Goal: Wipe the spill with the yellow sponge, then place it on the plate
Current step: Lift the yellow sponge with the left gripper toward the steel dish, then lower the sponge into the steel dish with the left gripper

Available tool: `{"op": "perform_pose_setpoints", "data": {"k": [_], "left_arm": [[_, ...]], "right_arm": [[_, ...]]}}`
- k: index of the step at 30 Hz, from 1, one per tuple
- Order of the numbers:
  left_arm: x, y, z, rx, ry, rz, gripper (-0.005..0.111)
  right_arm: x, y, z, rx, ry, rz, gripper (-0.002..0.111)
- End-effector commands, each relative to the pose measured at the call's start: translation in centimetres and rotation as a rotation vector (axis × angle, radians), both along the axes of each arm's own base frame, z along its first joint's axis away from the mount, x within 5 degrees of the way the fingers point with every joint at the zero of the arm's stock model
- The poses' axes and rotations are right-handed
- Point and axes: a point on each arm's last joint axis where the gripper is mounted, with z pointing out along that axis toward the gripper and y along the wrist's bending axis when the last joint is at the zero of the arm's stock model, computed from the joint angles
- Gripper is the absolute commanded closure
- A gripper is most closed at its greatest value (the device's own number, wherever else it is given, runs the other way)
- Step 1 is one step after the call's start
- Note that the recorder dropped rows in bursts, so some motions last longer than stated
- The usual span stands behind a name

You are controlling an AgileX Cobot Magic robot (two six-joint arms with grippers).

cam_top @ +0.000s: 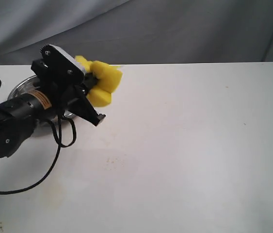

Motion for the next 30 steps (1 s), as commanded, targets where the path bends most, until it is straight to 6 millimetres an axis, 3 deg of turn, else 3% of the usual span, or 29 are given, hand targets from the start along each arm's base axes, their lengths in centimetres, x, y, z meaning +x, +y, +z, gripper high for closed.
{"op": "perform_pose_setpoints", "data": {"k": [1,5,6,11,18,24,30], "left_arm": [[0.6,1.4,2.2,0.066,-0.163,0.144,0.107],[2.1,4.2,2.5,0.133,-0.181,0.288,0.107],[3.5,5.6,2.6,0.137,-0.162,0.331,0.107],[7.0,8.0,1.7,0.157,-0.046,0.364,0.107],[10.4,7.5,-1.6,0.186,0.093,0.336,0.107],[10.8,7.4,-4.2,0.209,0.143,0.334,0.106],[10.8,7.4,-4.2,0.163,0.157,0.354,0.097]], "right_arm": [[0.0,0.0,0.0,0.000,-0.005,0.004,0.108],[0.0,0.0,0.0,0.000,-0.005,0.004,0.108],[0.0,0.0,0.0,0.000,-0.005,0.004,0.108],[0.0,0.0,0.0,0.000,-0.005,0.004,0.108],[0.0,0.0,0.0,0.000,-0.005,0.004,0.108],[0.0,0.0,0.0,0.000,-0.005,0.004,0.108],[0.0,0.0,0.0,0.000,-0.005,0.004,0.108]]}}
